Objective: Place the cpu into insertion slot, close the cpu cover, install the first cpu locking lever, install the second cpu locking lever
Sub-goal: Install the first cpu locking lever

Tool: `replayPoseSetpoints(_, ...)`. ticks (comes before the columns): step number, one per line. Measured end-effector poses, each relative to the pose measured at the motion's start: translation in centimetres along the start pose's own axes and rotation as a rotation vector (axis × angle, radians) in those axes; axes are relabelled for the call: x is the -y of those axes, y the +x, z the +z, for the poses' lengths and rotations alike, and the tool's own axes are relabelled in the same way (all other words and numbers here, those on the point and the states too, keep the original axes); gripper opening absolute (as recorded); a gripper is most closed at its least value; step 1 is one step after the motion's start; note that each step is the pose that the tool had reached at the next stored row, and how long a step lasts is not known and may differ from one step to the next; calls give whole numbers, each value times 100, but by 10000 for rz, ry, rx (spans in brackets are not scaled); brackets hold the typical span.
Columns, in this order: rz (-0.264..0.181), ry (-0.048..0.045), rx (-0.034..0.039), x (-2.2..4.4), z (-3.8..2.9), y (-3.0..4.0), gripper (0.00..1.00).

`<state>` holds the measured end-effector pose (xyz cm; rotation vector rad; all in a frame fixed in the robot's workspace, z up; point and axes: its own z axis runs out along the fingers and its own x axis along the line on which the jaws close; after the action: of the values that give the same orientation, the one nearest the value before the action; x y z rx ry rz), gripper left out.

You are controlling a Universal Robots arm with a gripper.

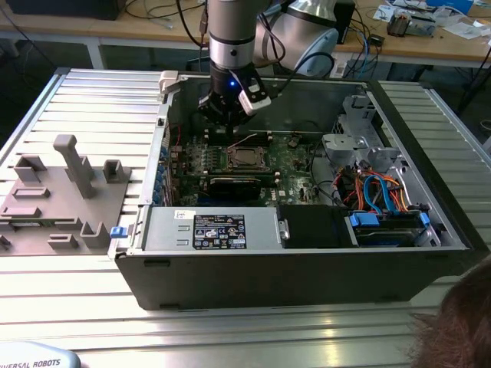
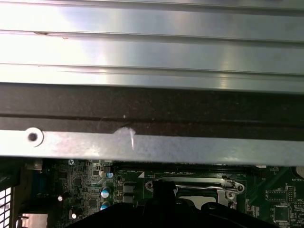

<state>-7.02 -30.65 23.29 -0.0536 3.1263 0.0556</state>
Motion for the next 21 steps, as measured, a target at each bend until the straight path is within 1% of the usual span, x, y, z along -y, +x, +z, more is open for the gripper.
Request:
replayPoseSetpoints(15,0,0,0,1,29,0,11)
replayPoseSetpoints(18,0,0,0,2,69,1,11)
replayPoseSetpoints(21,0,0,0,3,78,1,11)
